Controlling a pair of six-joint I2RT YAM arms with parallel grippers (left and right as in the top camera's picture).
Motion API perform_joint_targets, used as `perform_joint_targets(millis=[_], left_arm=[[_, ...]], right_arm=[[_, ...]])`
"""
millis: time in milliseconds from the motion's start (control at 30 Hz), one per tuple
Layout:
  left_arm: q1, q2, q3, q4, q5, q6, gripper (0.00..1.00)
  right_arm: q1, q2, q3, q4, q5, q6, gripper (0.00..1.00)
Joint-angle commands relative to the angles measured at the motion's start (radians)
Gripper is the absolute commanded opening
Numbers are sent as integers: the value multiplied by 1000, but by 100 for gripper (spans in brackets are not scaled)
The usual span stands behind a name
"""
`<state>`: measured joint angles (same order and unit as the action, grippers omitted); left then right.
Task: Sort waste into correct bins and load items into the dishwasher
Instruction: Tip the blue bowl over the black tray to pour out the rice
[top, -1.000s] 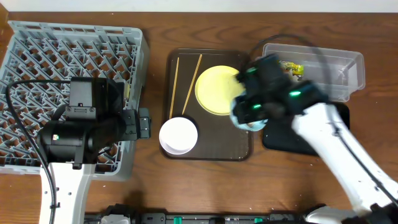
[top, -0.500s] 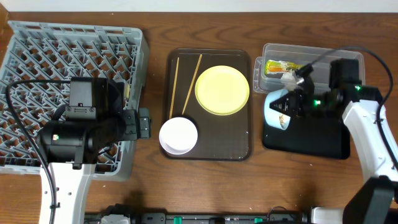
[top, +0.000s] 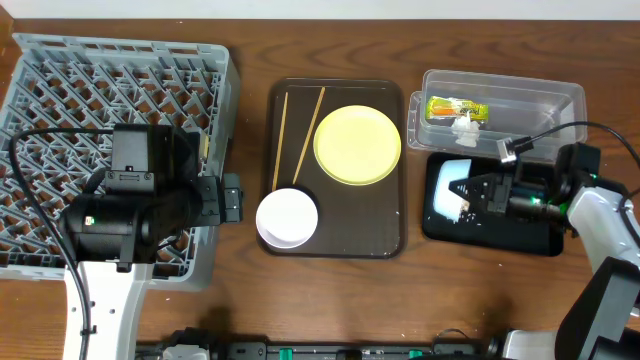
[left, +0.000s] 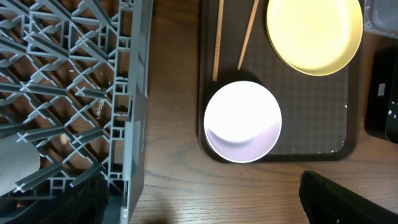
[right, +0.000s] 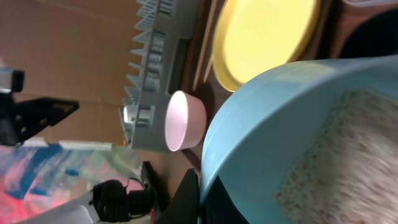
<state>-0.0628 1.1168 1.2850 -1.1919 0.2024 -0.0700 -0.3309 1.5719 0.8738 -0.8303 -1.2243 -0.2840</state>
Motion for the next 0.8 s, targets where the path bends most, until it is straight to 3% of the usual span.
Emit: perform_joint_targets(millis=[0, 167, 267, 367, 467, 500, 567, 633, 667, 700, 767], left_arm=[[-4, 0, 8, 0, -13, 14, 98], [-4, 0, 8, 0, -13, 14, 98], [-4, 0, 8, 0, -13, 14, 98], [-4, 0, 8, 0, -13, 14, 98], [-4, 0, 8, 0, -13, 14, 98], [-4, 0, 8, 0, -13, 14, 98], [-4, 0, 8, 0, -13, 14, 98], [-4, 0, 8, 0, -13, 14, 98], [-4, 0, 8, 0, -13, 14, 98], [-4, 0, 8, 0, -13, 14, 98], [-4, 0, 8, 0, -13, 14, 98]], right_arm=[[-9, 1, -5, -34, -138, -179, 1], [-10, 1, -5, -72, -113, -239, 1], [-19, 4, -5, -45, -71, -161, 1], [-29, 4, -5, -64, -140, -169, 1], [-34, 4, -5, -25, -72, -150, 1], [-37, 5, -5, -26, -108, -106, 1], [-37, 2, -5, -69, -260, -178, 1], [-38, 1, -5, -50, -235, -212, 1], [-42, 1, -5, -20, -161, -185, 1], [-50, 3, -5, 13, -99, -61, 1], [-51, 2, -5, -16, -195, -104, 1]])
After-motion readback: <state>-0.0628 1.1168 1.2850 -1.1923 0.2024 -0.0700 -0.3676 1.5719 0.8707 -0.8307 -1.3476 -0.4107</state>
